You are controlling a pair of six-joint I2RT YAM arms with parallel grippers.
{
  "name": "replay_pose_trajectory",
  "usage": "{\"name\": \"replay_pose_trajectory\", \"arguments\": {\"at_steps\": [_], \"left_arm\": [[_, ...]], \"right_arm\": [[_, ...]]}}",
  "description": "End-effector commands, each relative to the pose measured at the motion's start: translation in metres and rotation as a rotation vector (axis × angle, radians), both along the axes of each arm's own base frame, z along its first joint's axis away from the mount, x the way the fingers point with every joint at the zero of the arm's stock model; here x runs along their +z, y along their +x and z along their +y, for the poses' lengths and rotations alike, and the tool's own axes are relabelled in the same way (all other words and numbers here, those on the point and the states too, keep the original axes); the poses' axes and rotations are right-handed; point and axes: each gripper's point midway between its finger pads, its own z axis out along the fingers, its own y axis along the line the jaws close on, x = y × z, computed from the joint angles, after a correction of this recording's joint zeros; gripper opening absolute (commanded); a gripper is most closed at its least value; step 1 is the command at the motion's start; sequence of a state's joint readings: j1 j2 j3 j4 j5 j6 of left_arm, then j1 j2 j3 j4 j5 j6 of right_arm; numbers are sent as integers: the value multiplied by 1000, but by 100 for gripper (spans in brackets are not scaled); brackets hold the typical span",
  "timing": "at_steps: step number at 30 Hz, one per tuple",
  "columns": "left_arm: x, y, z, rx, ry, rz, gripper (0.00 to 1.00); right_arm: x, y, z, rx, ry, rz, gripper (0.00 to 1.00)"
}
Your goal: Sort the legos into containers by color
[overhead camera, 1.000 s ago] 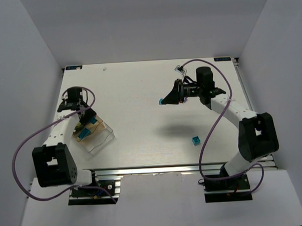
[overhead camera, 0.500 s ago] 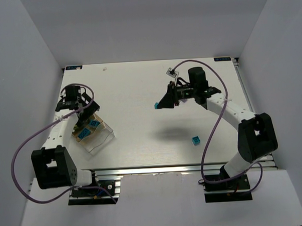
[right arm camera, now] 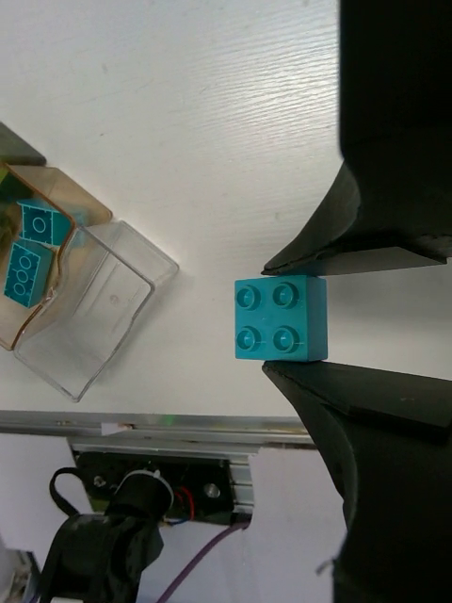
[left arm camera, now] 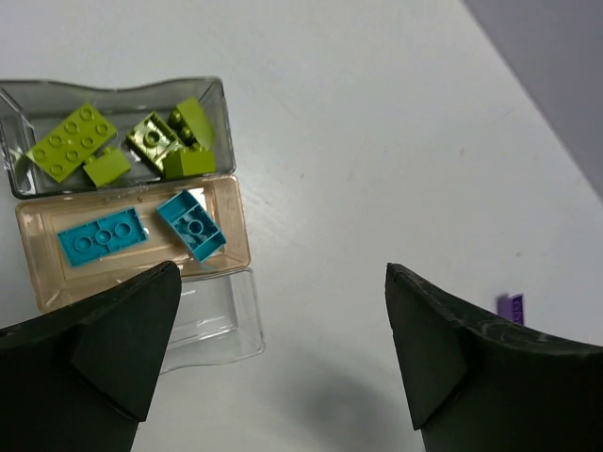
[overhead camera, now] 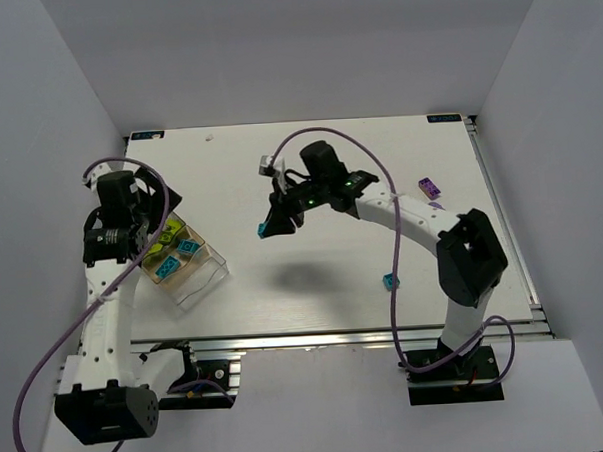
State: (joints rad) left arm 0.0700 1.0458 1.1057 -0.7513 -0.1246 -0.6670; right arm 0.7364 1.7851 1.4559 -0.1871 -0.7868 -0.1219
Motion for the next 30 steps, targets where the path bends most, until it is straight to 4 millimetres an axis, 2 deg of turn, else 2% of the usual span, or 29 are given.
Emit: {"name": "replay_pose_trajectory", "arguments": {"at_steps": [1,3,5,7,8,9,10,11,12,13,16,19,20,21,23,29,30], "left_arm": [[41,-7,11,68,21,-97,98],[56,-14,13,80,30,-132,98],[77,-20,16,100,47,-180,98],[87,-27,19,113,58,-193,98],[101,-32,20,118,63,-227,98],[105,-36,20,124,63,-233,98],[109,-40,21,131,63,-244,98],[116,-44,21,135,61,-260,98],[122,-51,21,146,53,-286,98],[125,-55,21,152,49,-302,98],[130,-71,21,166,46,-333,98],[120,-83,21,166,49,-305,98],[118,-85,21,167,50,-297,98],[116,-86,20,165,50,-292,98],[115,-90,21,165,53,-287,98],[113,-89,19,156,52,-282,98],[113,-89,19,155,51,-282,98]], "right_arm": [[4,6,29,-7,-24,-115,2],[-4,8,44,-15,-43,-131,2],[2,5,63,-20,-33,-170,1],[-2,2,81,-7,-20,-194,1],[6,2,90,-4,3,-211,1],[-2,5,98,-1,0,-213,1],[-1,0,107,13,9,-218,1],[12,2,117,16,40,-232,1],[2,3,125,23,34,-219,1],[4,1,134,33,50,-222,1],[5,5,161,25,86,-227,1],[1,9,186,6,111,-257,2],[-11,11,193,0,104,-257,2],[-6,12,199,-10,124,-274,3],[-12,12,213,-21,152,-304,5],[-37,11,236,-81,150,-366,9],[-36,12,240,-90,160,-384,11]]}}
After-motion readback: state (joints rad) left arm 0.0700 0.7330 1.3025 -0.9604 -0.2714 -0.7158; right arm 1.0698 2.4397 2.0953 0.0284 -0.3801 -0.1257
